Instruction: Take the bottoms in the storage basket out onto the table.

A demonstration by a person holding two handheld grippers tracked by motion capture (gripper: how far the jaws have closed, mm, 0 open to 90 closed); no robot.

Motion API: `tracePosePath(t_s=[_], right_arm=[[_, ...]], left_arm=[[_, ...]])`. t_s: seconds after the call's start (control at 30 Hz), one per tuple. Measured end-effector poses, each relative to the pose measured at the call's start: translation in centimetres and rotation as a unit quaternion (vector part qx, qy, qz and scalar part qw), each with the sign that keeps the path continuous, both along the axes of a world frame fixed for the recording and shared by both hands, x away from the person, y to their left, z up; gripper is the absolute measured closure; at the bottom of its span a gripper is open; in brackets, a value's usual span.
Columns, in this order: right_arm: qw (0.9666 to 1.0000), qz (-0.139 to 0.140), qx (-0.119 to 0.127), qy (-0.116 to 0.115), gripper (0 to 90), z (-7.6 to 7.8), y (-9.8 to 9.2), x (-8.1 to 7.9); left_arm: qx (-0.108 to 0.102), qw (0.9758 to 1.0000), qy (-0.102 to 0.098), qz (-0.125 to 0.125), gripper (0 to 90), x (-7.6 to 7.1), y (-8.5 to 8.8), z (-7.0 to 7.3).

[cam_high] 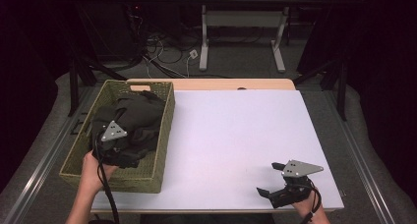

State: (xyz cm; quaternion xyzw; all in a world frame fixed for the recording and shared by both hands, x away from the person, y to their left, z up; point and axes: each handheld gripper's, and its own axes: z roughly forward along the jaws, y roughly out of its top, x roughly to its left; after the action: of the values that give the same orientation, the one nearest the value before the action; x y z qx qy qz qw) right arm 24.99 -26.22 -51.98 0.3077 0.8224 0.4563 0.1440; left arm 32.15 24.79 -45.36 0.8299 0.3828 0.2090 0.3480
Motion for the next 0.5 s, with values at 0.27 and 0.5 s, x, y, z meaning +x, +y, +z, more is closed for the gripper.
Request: tracePosePath(t_s=[0.27,0.5], right_arm=[[1.0,0.0,0.0,0.0,1.3,0.0,0.0,0.0],[1.0,0.002,-0.003,0.003,1.3,0.0,-0.1,0.0]], left_arm=[[0.004,0.9999,0.004,0.013,0.0,1.5,0.3,-0.1],[0.01,0.9993,0.022,0.029,0.0,2.7,0.9,-0.2]])
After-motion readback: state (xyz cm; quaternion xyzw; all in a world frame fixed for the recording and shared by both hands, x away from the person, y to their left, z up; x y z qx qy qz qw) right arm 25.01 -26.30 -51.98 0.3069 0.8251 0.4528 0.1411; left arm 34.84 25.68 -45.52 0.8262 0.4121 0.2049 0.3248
